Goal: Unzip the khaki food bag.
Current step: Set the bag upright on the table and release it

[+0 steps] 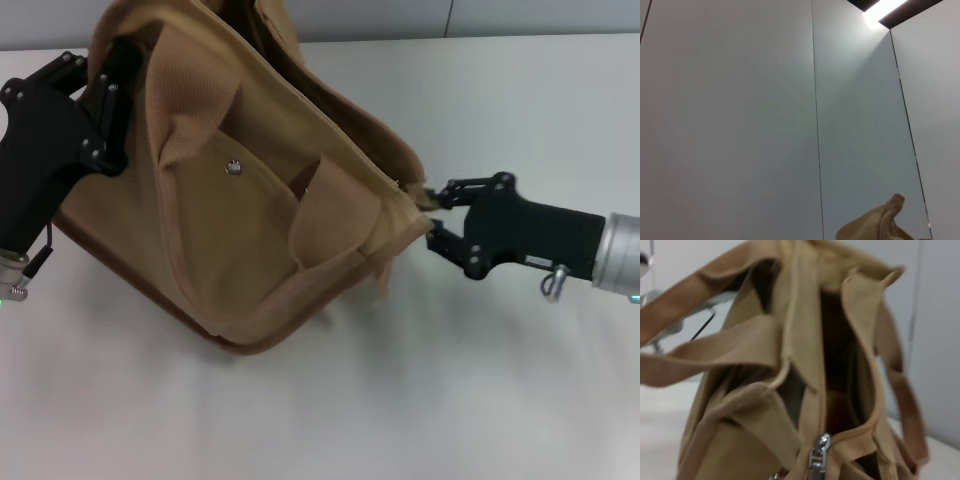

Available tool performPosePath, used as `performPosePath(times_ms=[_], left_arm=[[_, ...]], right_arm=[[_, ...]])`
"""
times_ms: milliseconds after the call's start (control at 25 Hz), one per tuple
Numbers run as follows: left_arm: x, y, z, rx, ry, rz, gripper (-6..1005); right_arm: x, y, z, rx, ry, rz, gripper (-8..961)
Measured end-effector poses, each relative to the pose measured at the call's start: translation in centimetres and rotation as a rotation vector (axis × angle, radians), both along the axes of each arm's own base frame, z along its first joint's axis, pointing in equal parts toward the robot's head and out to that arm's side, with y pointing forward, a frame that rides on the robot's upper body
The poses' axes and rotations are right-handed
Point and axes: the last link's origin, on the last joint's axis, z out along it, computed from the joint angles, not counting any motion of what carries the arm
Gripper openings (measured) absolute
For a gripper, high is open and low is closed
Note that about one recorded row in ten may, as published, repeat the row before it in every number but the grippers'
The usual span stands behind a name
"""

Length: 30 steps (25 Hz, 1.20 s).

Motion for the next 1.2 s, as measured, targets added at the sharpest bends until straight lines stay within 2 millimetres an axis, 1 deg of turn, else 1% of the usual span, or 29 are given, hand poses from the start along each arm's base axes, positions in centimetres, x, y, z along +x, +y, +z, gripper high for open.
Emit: performPosePath(times_ms=[40, 320, 480, 600, 720, 840, 960, 1040, 1080, 1120, 1200], left_arm=[[0.0, 0.0, 0.0, 0.000, -0.001, -0.002, 85], [0.0, -0.1, 0.0, -0.003, -0.001, -0.005, 85], [0.1, -0.1, -0.1, -0.013, -0.005, -0.006, 85], [0.1, -0.2, -0.2, -0.027, -0.011, -0.006, 86], [0.0, -0.3, -0.4, -0.045, -0.005, -0.005, 86], [-0.2, -0.6, -1.0, -0.072, 0.007, 0.005, 86], [-0.6, -0.9, -1.6, -0.097, 0.016, 0.031, 86], [-1.0, -1.2, -2.1, -0.120, 0.023, 0.057, 86], [-1.4, -1.7, -2.5, -0.140, 0.030, 0.076, 86], [-1.4, -1.7, -2.5, -0.140, 0.030, 0.076, 86], [-2.0, -2.5, -3.1, -0.181, 0.053, 0.096, 86]], right_arm=[[-0.1, 0.1, -0.2, -0.007, -0.010, 0.005, 410], [-0.1, 0.1, -0.6, 0.009, -0.013, 0.008, 177], [-0.3, 0.2, -0.3, 0.054, 0.041, -0.016, 59], [-0.7, 0.4, 0.4, 0.087, 0.121, -0.039, 60], [-1.6, 0.7, 1.5, 0.095, 0.237, -0.064, 60], [-2.9, 1.7, 2.5, 0.077, 0.333, -0.088, 59], [-4.2, 3.0, 3.0, 0.052, 0.371, -0.101, 59], [-4.8, 3.9, 3.0, 0.033, 0.379, -0.123, 59], [-5.3, 4.7, 2.9, 0.025, 0.379, -0.147, 60], [-5.3, 4.7, 2.9, 0.025, 0.379, -0.147, 60], [-5.6, 5.4, 2.7, 0.022, 0.375, -0.176, 60]])
